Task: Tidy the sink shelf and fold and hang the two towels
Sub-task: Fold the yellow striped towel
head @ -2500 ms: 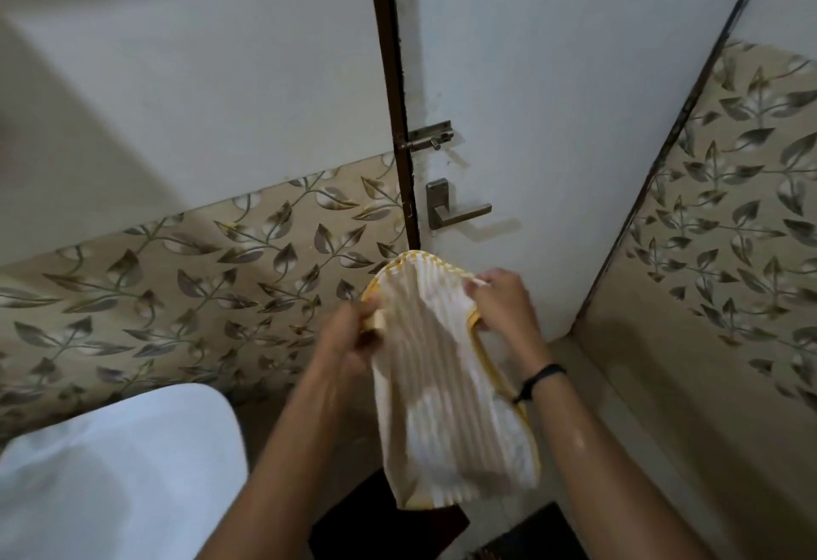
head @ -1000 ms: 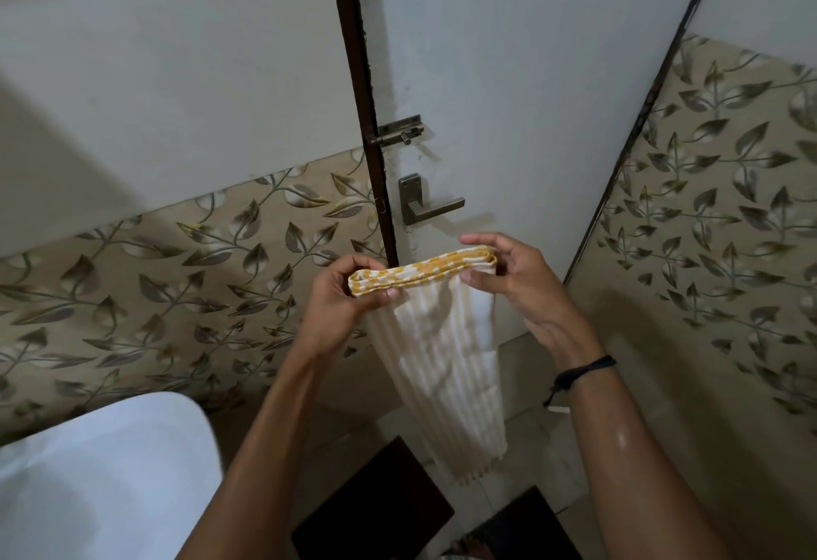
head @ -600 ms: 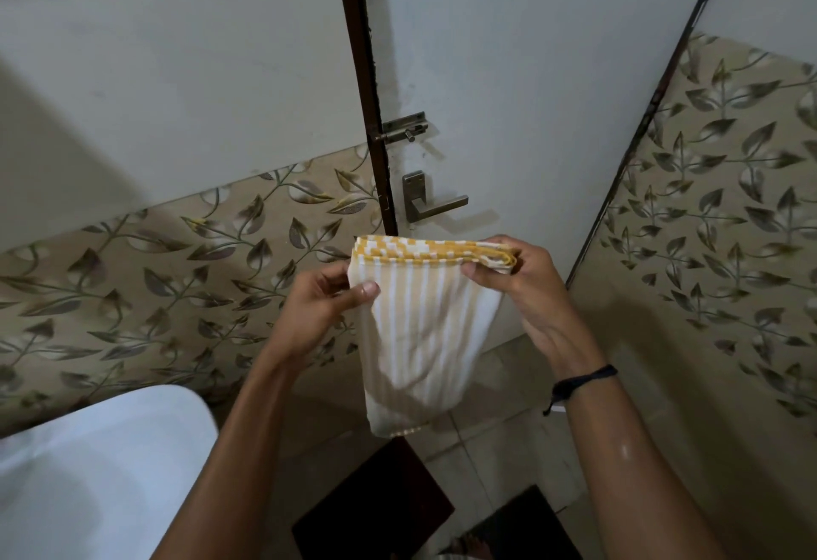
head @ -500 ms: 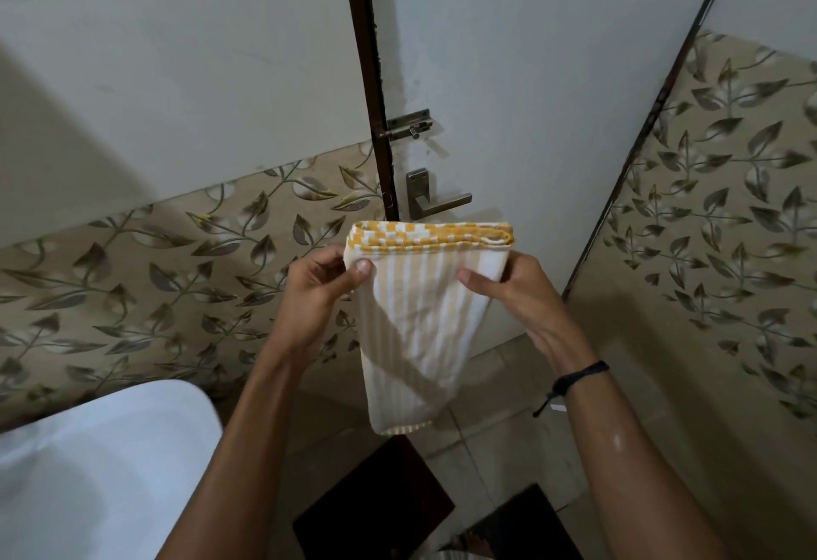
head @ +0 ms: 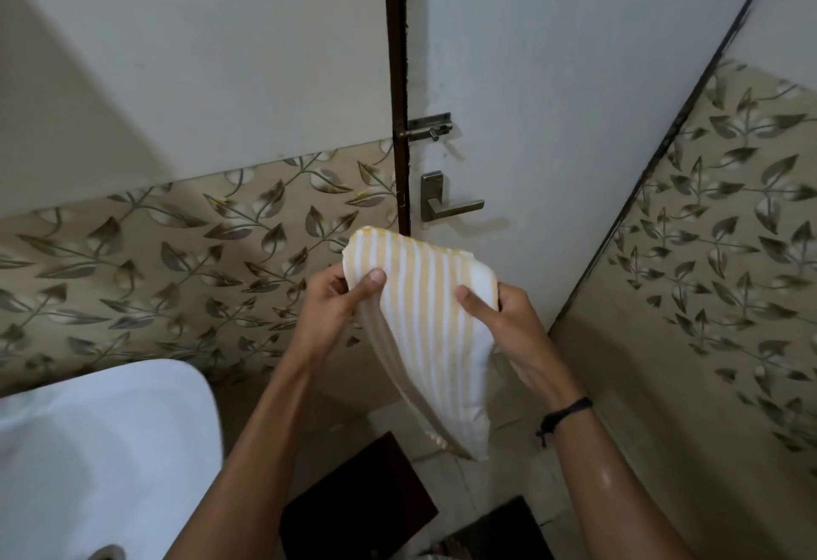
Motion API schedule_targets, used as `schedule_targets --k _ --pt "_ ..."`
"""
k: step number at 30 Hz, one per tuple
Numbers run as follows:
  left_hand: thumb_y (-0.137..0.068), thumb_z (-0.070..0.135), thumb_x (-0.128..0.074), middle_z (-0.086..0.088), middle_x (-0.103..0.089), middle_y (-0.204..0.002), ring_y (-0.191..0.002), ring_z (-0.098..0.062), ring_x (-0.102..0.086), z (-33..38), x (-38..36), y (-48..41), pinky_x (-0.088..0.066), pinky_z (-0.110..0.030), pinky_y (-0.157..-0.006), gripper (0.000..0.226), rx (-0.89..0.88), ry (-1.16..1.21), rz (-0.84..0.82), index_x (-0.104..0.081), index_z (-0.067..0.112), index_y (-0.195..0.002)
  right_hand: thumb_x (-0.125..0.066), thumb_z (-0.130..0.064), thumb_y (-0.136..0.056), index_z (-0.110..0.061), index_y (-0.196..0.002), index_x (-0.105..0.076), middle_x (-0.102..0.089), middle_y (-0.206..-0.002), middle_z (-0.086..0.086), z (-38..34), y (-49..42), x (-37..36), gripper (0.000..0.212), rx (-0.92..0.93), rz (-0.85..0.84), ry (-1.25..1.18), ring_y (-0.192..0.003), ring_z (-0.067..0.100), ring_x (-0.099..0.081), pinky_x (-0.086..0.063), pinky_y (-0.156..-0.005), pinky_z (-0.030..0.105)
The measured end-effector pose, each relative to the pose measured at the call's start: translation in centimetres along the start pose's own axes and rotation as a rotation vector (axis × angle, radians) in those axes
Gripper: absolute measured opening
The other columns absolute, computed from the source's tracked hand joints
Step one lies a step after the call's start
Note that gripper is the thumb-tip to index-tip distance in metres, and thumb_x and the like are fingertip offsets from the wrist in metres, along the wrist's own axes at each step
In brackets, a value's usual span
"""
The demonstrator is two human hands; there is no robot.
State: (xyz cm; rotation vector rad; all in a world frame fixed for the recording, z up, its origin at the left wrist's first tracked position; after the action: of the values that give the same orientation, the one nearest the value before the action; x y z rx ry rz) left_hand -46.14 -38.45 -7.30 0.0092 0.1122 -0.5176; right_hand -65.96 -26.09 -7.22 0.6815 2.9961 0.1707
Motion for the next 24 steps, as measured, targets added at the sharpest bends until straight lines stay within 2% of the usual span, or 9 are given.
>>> schedule_targets --k 3,6,9,11,13,15,18,20,24 --pt "-0.084 0.024 -0.077 -0.006 -0.077 -0.11 -0.106 -0.025 -0.073 -1.2 0.7 0.6 -0.058 -0.035 -0.09 0.031 0.183 -0.127 -0.146 -0.071 0.018 -0.113 -0.074 -0.021 -0.089 -0.014 -0.098 -0.075 -0.08 -0.092 0.0 -0.5 -0.3 -0.3 0.012 0.053 0.084 -0.042 -0.087 0.016 -0.076 -0.059 -0.075 0.027" --pt "-0.083 0.018 -0.08 -0.007 -0.077 -0.112 -0.105 -0.024 -0.073 -3.4 1.3 2.1 -0.055 -0.027 -0.089 0.035 0.279 -0.226 -0.337 -0.072 0.014 -0.117 -0.074 -0.02 -0.089 -0.014 -0.09 -0.073 -0.077 -0.084 -0.004 -1.5 -0.8 -0.1 0.006 0.098 0.142 -0.052 -0.081 0.011 -0.073 -0.058 -0.073 0.024" --pt "-0.086 0.014 -0.075 -0.016 -0.077 -0.104 -0.094 -0.027 -0.073 -3.9 1.0 3.0 -0.056 -0.036 -0.086 0.027 0.207 -0.054 -0.226 -0.075 0.006 -0.112 -0.074 -0.028 -0.09 -0.015 -0.092 -0.073 -0.077 -0.09 0.002 -1.1 -0.7 0.7 0.013 0.089 0.145 -0.021 -0.085 0.016 -0.073 -0.059 -0.074 0.027" --pt "-0.088 0.014 -0.073 -0.013 -0.076 -0.1 -0.092 -0.026 -0.072 -3.3 0.6 2.9 -0.056 -0.04 -0.086 0.025 0.152 -0.025 -0.139 -0.072 0.007 -0.112 -0.075 -0.026 -0.088 -0.013 -0.099 -0.074 -0.079 -0.092 0.001 0.6 -0.1 1.3 0.017 0.01 0.102 -0.009 -0.088 0.018 -0.074 -0.058 -0.073 0.025" --pt "-0.091 0.013 -0.07 -0.009 -0.076 -0.098 -0.091 -0.023 -0.071 -2.8 0.1 3.0 -0.056 -0.038 -0.082 0.023 0.147 0.042 -0.095 -0.069 0.007 -0.113 -0.075 -0.021 -0.086 -0.006 -0.106 -0.073 -0.079 -0.094 0.004 2.2 0.8 1.7 0.025 -0.07 0.079 -0.079 -0.09 0.021 -0.075 -0.058 -0.072 0.025" --pt "-0.089 0.011 -0.071 -0.009 -0.077 -0.102 -0.094 -0.024 -0.072 -2.4 0.2 3.2 -0.057 -0.039 -0.085 0.03 0.189 0.091 -0.077 -0.066 0.007 -0.118 -0.078 -0.021 -0.078 -0.002 -0.107 -0.072 -0.078 -0.097 0.01 2.7 1.1 1.4 0.036 -0.093 0.093 -0.185 -0.092 0.027 -0.073 -0.059 -0.076 0.031" --pt "-0.08 0.007 -0.08 -0.013 -0.076 -0.113 -0.106 -0.03 -0.073 -2.4 0.8 3.5 -0.056 -0.044 -0.094 0.052 0.239 -0.026 -0.154 -0.063 0.01 -0.128 -0.078 -0.021 -0.07 -0.003 -0.111 -0.068 -0.075 -0.094 0.006 1.8 0.6 0.6 0.045 -0.081 0.15 -0.379 -0.089 0.021 -0.071 -0.058 -0.081 0.035" --pt "-0.079 0.0 -0.08 -0.012 -0.078 -0.108 -0.101 -0.028 -0.075 -2.1 0.9 3.5 -0.059 -0.041 -0.087 0.052 0.216 -0.052 -0.137 -0.062 0.009 -0.128 -0.076 -0.022 -0.072 -0.007 -0.115 -0.065 -0.075 -0.093 0.002 1.3 0.2 0.5 0.047 -0.068 0.157 -0.481 -0.087 0.016 -0.071 -0.06 -0.082 0.034" --pt "-0.085 -0.006 -0.072 -0.008 -0.079 -0.101 -0.092 -0.024 -0.075 -0.9 -0.2 3.1 -0.06 -0.033 -0.074 0.05 0.133 0.104 -0.007 -0.06 0.01 -0.13 -0.076 -0.04 -0.072 -0.011 -0.107 -0.071 -0.079 -0.097 0.002 3.3 1.0 -0.1 0.046 -0.13 0.118 -0.326 -0.097 0.02 -0.074 -0.056 -0.081 0.032"
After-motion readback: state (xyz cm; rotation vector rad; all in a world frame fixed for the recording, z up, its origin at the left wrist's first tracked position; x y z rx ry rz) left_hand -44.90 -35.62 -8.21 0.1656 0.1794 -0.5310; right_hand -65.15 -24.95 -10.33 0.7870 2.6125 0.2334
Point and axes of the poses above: each hand's wrist, its own y-axis away from the middle knuckle, its own x-axis out of the back of the hand, z = x × y, the point moved 2 cm from there along -y, towards the middle knuckle
